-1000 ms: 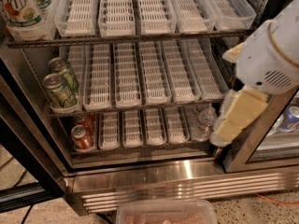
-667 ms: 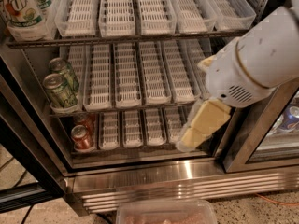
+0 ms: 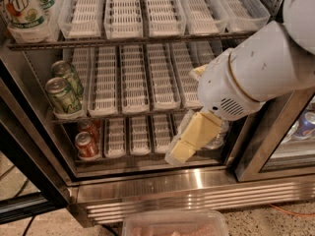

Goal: Pick green can from middle shelf of fridge

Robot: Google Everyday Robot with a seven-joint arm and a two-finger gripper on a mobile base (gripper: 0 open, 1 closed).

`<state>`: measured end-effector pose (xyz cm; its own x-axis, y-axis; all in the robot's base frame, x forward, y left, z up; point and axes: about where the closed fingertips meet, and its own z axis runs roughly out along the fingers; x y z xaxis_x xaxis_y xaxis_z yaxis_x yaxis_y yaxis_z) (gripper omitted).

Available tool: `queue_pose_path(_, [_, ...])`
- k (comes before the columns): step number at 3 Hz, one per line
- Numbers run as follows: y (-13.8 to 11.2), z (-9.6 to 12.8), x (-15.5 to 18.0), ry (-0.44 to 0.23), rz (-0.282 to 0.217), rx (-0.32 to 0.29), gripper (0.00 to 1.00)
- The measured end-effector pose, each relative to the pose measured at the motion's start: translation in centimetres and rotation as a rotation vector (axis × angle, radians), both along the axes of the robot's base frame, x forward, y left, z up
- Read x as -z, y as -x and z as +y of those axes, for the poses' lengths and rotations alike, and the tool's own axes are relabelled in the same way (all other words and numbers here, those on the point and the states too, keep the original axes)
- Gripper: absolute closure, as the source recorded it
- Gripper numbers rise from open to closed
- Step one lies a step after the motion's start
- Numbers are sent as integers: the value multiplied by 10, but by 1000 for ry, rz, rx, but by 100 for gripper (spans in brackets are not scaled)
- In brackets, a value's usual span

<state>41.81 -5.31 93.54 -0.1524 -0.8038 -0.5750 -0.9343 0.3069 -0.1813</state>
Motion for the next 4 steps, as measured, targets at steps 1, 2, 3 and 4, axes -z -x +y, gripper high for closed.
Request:
queue_pose_path(1, [2, 14, 0, -45, -15, -14, 0])
queue_pose_path(2, [14, 64, 6, -146, -47, -51, 0])
queue_pose_path(3, [16, 121, 28, -288, -38, -51, 0])
queue_pose_path(4, [13, 162, 48, -387, -28, 4, 0])
